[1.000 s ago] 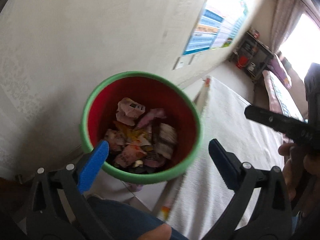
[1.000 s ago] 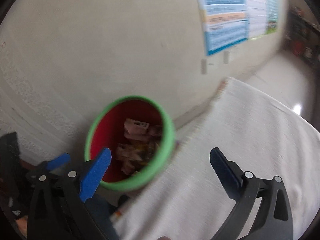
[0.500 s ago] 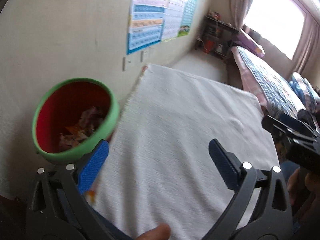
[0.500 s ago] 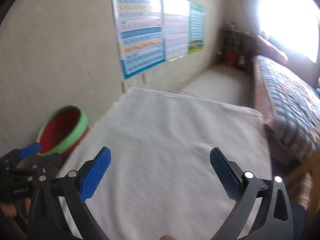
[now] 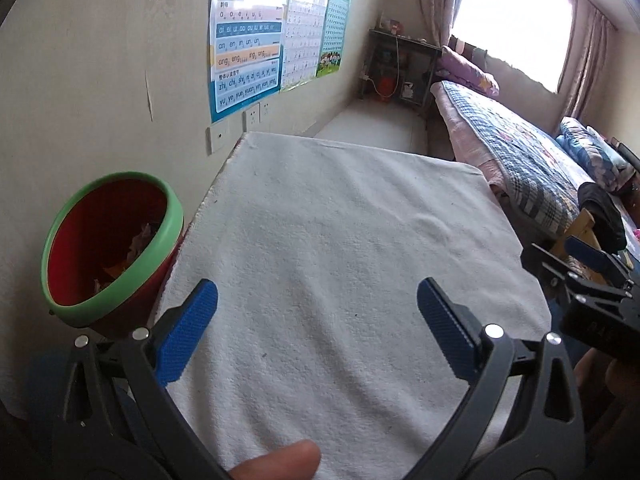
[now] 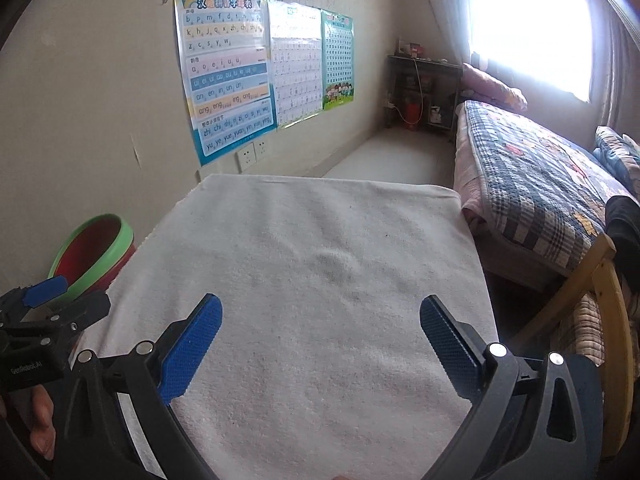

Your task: Collect trash

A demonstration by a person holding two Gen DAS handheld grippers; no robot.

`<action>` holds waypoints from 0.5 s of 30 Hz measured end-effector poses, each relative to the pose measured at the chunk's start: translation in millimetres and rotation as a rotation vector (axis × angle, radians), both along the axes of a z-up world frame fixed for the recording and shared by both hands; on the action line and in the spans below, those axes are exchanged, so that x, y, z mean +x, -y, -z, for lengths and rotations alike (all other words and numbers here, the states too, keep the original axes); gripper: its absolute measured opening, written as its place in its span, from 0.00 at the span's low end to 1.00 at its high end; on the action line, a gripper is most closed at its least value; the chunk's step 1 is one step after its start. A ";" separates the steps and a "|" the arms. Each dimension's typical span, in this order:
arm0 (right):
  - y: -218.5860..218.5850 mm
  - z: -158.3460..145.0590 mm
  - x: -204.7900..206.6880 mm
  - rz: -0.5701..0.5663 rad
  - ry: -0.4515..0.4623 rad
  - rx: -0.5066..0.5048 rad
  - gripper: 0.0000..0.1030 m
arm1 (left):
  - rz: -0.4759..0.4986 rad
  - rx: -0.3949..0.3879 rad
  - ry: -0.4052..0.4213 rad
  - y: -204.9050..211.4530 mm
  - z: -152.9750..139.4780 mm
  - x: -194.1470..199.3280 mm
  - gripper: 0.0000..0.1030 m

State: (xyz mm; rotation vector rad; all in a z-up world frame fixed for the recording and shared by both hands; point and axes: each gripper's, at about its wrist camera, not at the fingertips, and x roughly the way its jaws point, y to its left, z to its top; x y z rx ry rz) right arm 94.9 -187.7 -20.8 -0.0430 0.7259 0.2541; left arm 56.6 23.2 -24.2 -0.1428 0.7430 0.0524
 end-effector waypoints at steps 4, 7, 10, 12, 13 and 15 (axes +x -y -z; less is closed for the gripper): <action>-0.4 2.9 -4.8 -0.006 -0.010 0.000 0.93 | -0.004 0.002 0.029 2.3 -3.0 -5.1 0.95; -1.8 3.1 -6.9 -0.009 -0.002 0.004 0.93 | -0.006 0.008 0.036 1.9 -3.8 -6.8 0.95; -1.9 3.4 -7.9 -0.009 0.001 0.004 0.93 | -0.002 -0.003 0.047 1.9 -3.6 -8.9 0.95; -0.9 4.8 -7.3 0.003 -0.013 0.005 0.93 | 0.000 -0.011 0.049 0.9 -3.1 -8.2 0.95; 0.7 5.1 -6.9 0.013 -0.024 0.013 0.93 | 0.003 -0.013 0.048 0.9 -2.8 -7.4 0.95; 5.4 4.0 -6.2 0.035 -0.034 0.025 0.93 | 0.009 -0.012 0.047 1.6 -3.1 -6.8 0.95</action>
